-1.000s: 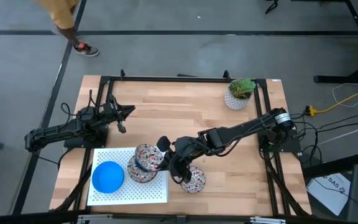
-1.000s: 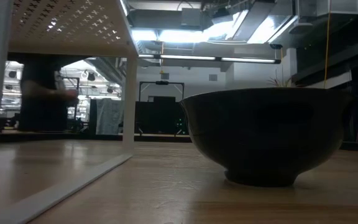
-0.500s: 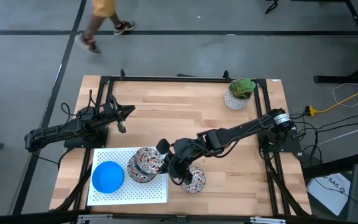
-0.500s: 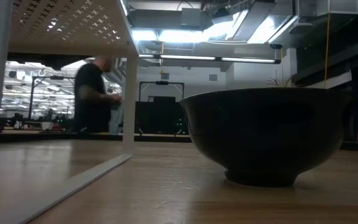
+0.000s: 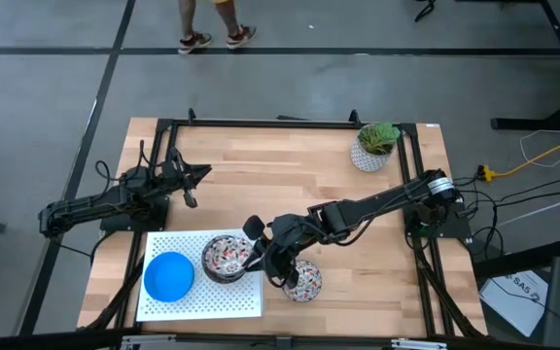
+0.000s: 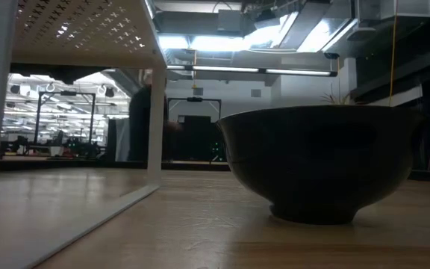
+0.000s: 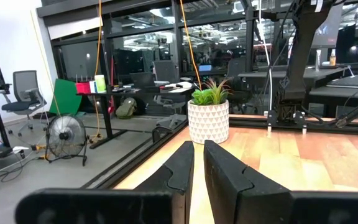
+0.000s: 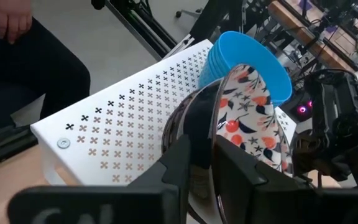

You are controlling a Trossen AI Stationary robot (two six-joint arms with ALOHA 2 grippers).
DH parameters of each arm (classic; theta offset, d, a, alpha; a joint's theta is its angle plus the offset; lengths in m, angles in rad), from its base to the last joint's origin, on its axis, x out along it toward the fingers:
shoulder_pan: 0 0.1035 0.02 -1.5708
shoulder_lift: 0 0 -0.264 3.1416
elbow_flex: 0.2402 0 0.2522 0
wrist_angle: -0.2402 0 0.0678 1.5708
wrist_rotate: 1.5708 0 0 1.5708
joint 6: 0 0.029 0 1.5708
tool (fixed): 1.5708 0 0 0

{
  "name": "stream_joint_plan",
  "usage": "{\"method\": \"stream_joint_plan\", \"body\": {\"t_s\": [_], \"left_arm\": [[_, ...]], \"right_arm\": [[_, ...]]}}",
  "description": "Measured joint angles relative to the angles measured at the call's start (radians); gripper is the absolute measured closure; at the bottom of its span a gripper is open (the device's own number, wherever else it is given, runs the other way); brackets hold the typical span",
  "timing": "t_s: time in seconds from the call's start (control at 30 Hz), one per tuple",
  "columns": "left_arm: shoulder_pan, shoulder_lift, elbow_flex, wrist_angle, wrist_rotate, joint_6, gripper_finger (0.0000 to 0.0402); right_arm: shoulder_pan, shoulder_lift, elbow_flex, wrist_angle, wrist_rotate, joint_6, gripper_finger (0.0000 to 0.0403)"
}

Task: Pick & Place Mini bowls
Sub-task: Stack the orange patterned bowl on top of the stacked orange patterned bowls on the shelf

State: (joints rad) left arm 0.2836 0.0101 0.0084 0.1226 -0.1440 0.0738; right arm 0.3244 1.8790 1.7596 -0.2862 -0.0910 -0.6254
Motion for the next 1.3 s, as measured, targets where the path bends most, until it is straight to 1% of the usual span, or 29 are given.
{"method": "stream_joint_plan", "body": {"t_s": [0.33, 0.77, 1.13, 1.3], "left_arm": [[0.0, 0.0, 0.0, 0.0, 0.0, 0.0, 0.037], [0.0, 0.0, 0.0, 0.0, 0.0, 0.0, 0.037], [0.0, 0.0, 0.0, 0.0, 0.0, 0.0, 0.037], [0.0, 0.0, 0.0, 0.0, 0.0, 0.0, 0.037]], "right_arm": [[0.0, 0.0, 0.001, 0.045, 0.0, -0.003, 0.0344], [0.0, 0.0, 0.001, 0.021, 0.0, 0.011, 0.0346], [0.014, 0.0, 0.001, 0.003, -0.004, 0.284, 0.0347], [0.038, 0.0, 0.001, -0.042, -0.057, 0.41, 0.0347]]}}
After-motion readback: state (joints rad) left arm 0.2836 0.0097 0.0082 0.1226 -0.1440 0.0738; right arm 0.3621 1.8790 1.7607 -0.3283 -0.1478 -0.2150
